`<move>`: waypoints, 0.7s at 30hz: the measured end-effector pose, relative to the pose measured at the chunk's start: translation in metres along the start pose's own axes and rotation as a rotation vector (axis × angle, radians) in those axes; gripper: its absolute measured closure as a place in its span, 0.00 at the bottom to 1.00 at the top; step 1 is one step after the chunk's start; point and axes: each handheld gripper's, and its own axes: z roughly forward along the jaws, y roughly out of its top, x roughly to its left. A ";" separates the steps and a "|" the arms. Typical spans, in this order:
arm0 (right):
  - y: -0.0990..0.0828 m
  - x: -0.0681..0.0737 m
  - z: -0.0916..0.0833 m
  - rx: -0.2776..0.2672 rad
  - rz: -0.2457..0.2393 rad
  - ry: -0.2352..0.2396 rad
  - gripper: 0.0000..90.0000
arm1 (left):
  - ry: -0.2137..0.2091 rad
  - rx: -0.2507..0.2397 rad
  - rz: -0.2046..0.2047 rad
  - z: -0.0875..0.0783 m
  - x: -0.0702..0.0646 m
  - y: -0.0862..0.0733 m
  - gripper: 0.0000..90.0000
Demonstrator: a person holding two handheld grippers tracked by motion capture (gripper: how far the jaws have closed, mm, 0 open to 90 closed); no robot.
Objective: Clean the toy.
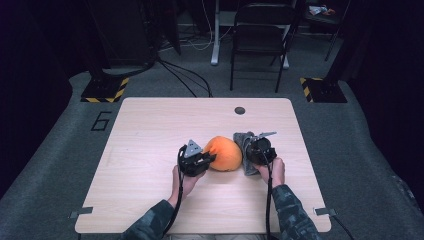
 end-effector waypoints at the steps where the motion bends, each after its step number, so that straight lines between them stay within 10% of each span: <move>1: 0.003 0.001 -0.007 -0.031 -0.009 -0.005 0.86 | 0.001 0.003 0.006 0.000 0.000 0.000 0.85; 9: 0.020 0.034 -0.032 -0.107 -0.094 0.072 0.86 | 0.004 -0.006 -0.002 0.001 0.002 0.000 0.81; 16: 0.017 0.031 -0.021 -0.113 -0.088 0.044 0.86 | 0.023 0.010 0.067 -0.008 0.000 -0.001 0.49; 21: 0.017 0.030 -0.020 -0.113 -0.091 0.048 0.86 | 0.044 0.005 0.085 0.009 -0.004 -0.008 0.70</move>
